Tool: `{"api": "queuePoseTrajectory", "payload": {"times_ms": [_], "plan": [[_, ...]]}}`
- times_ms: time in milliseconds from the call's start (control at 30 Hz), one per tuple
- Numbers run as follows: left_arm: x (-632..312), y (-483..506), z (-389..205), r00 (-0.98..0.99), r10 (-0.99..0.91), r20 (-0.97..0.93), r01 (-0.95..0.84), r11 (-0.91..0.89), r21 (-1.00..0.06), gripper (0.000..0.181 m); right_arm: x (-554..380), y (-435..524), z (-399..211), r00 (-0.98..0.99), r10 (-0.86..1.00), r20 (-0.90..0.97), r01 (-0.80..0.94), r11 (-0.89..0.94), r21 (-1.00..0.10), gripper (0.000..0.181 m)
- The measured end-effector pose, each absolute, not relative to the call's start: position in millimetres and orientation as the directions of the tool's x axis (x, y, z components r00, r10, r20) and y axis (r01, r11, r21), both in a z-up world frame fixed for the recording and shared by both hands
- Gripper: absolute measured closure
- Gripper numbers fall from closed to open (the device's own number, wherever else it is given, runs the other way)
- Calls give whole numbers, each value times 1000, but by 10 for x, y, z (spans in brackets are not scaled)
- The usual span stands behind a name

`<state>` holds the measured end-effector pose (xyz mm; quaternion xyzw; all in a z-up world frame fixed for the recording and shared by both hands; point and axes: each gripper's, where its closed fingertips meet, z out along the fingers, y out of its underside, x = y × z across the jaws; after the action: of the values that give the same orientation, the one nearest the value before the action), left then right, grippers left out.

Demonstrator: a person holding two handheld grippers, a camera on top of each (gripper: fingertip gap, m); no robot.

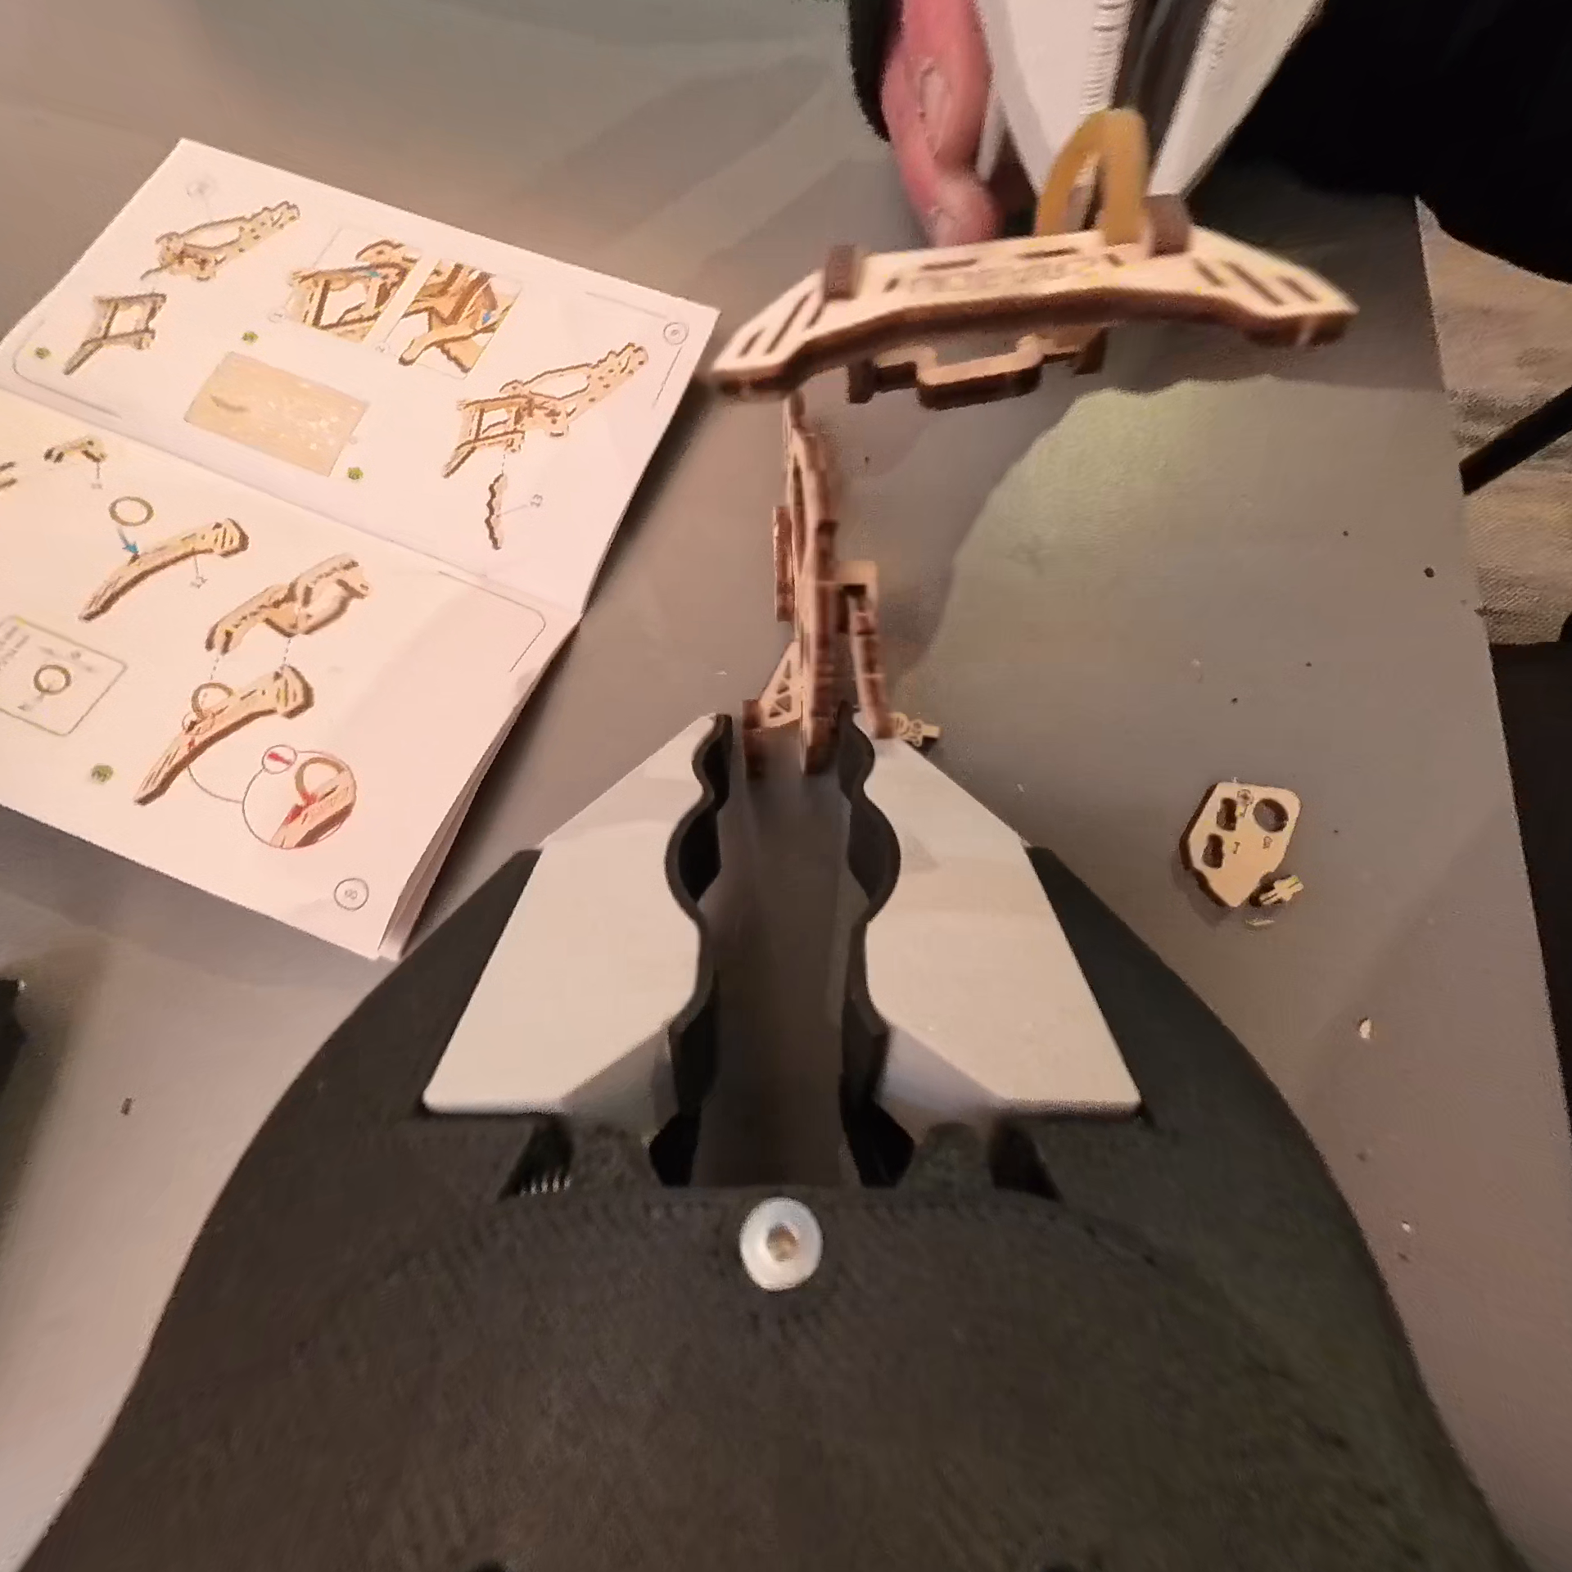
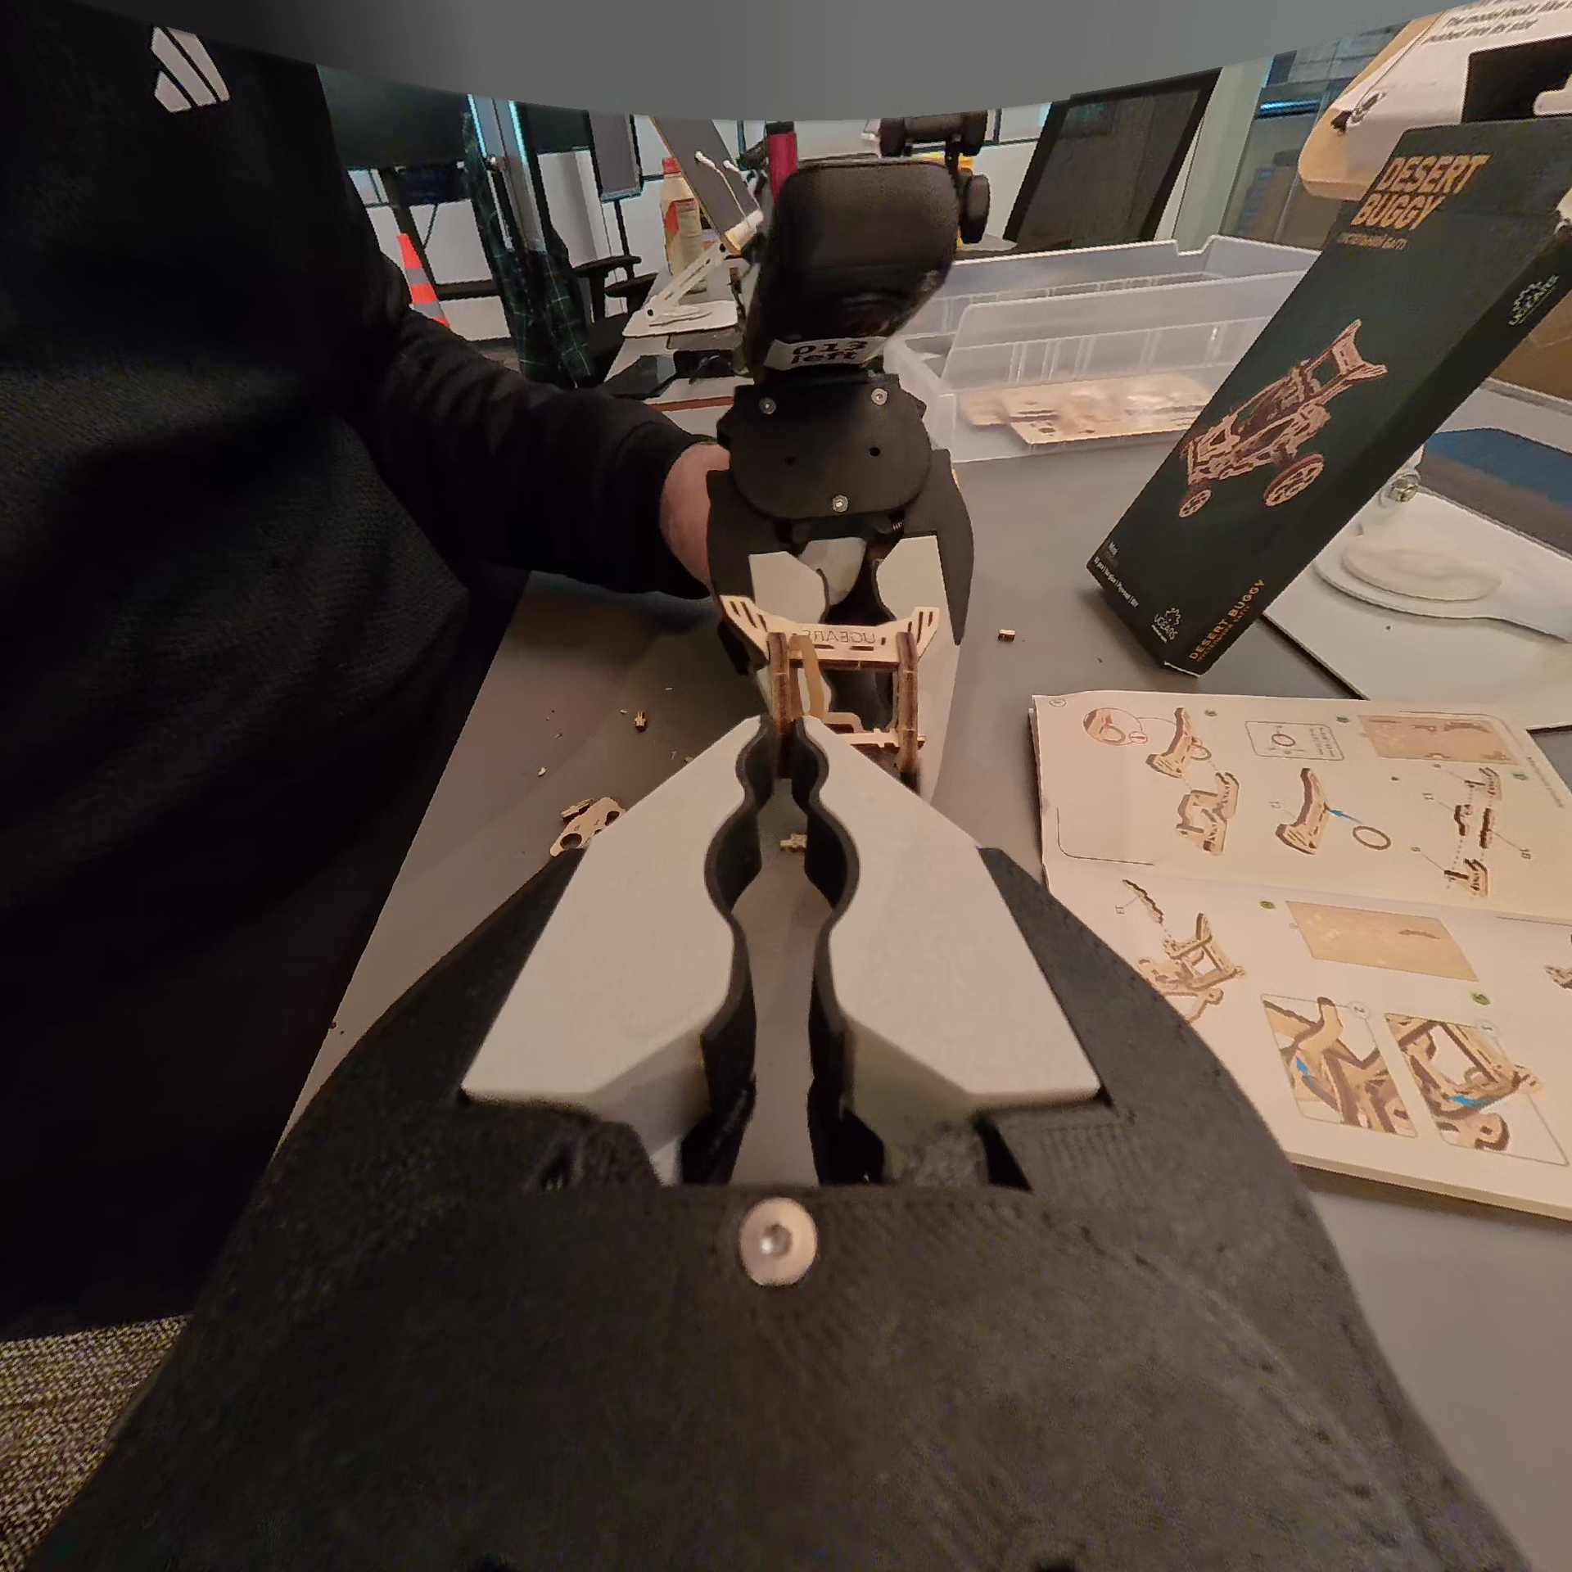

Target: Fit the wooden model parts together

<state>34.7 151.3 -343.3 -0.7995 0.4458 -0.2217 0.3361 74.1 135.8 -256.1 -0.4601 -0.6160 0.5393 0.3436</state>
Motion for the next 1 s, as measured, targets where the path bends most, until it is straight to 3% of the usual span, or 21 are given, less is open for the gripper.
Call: {"api": "queuePoseTrajectory", "payload": {"times_ms": [33, 1000], "plan": [[336, 1519, -3436, 512, -855, 79, -552, -399, -732, 158, 743, 1362, -2559, -340, 938, -75, 195, -7, -981, 181], [222, 1465, -3367, 554, -830, 70, -506, -402, -764, 140, 734, 1343, -2647, -328, 942, -71, 248, 13, -969, 181]]}}
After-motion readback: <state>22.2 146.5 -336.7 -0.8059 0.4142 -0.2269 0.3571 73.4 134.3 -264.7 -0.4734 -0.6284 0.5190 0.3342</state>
